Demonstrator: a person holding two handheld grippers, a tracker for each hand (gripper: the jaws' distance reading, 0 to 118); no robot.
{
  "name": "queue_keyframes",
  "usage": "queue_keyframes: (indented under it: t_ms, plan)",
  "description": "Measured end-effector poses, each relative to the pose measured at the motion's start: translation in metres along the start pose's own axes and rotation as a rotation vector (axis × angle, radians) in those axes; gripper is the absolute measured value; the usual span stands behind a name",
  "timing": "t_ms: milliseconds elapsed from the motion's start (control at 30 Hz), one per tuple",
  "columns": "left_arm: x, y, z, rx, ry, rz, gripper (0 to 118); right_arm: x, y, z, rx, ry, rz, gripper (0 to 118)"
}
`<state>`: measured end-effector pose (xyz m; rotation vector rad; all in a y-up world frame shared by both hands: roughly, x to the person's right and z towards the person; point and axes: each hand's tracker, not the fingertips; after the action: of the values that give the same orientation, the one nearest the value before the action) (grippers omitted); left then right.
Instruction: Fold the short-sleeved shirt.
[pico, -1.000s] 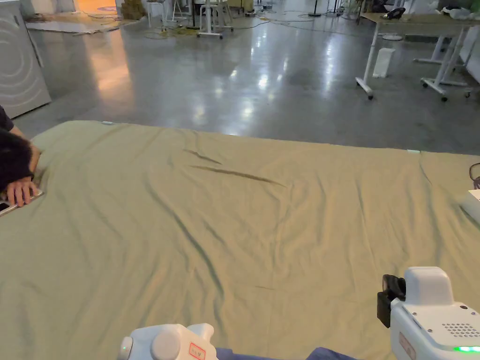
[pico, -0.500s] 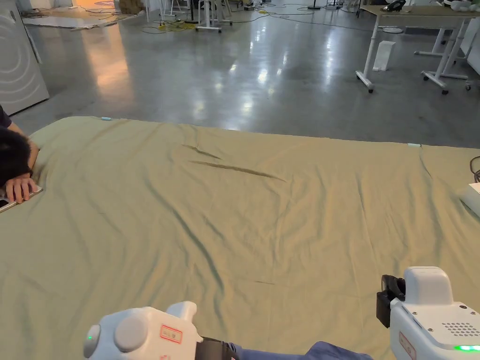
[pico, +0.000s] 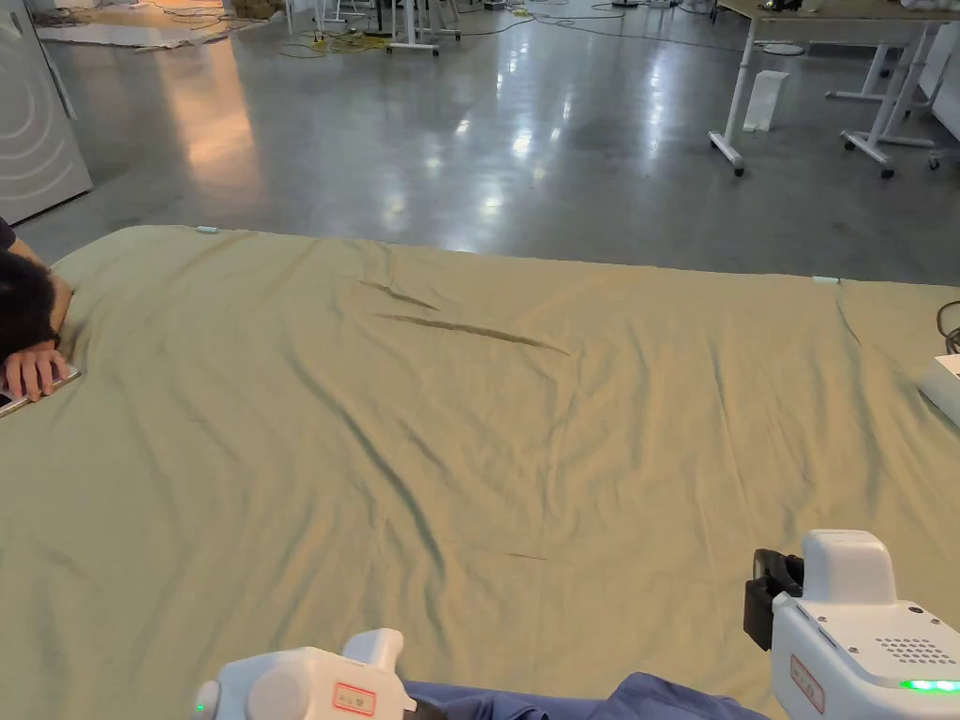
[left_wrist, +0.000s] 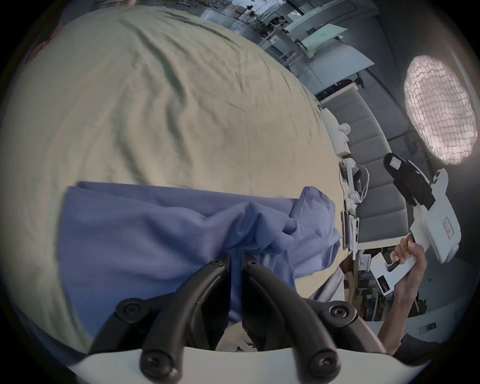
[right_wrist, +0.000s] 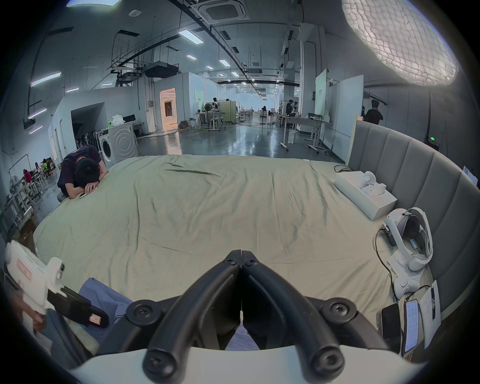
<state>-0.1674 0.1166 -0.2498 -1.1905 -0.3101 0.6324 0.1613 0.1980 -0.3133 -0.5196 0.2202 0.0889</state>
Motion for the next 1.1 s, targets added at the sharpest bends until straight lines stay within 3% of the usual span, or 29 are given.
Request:
queue_keyframes:
  t_ms: [167, 500, 667, 833, 867, 933, 1000, 1100]
  plan:
    - [0.024, -0.002, -0.020, 0.000, -0.105, -0.049, 8, 0.002, -0.002, 0.000, -0.010, -0.005, -0.001, 0]
    - [0.040, -0.002, -0.070, -0.026, -0.036, -0.090, 8, 0.003, -0.004, -0.001, -0.023, -0.005, -0.013, 0]
    - [0.041, 0.000, -0.055, -0.017, -0.037, -0.097, 8, 0.002, -0.004, -0.003, -0.029, -0.003, -0.011, 0]
    - [0.037, 0.012, 0.004, 0.085, -0.101, -0.094, 8, 0.001, -0.001, -0.004, -0.030, 0.005, -0.009, 0]
    - [0.033, 0.014, 0.016, 0.102, -0.097, -0.099, 13, 0.001, 0.000, -0.004, -0.030, 0.007, -0.009, 0]
    - [0.018, 0.018, 0.045, 0.142, -0.065, -0.101, 41, 0.000, 0.002, -0.005, -0.031, 0.010, -0.005, 0]
    - [-0.003, 0.019, 0.067, 0.180, -0.007, -0.081, 62, -0.001, 0.003, -0.006, -0.032, 0.013, -0.001, 0]
    - [-0.041, 0.018, 0.089, 0.196, 0.061, -0.043, 63, -0.003, 0.004, -0.009, -0.036, 0.018, -0.002, 0]
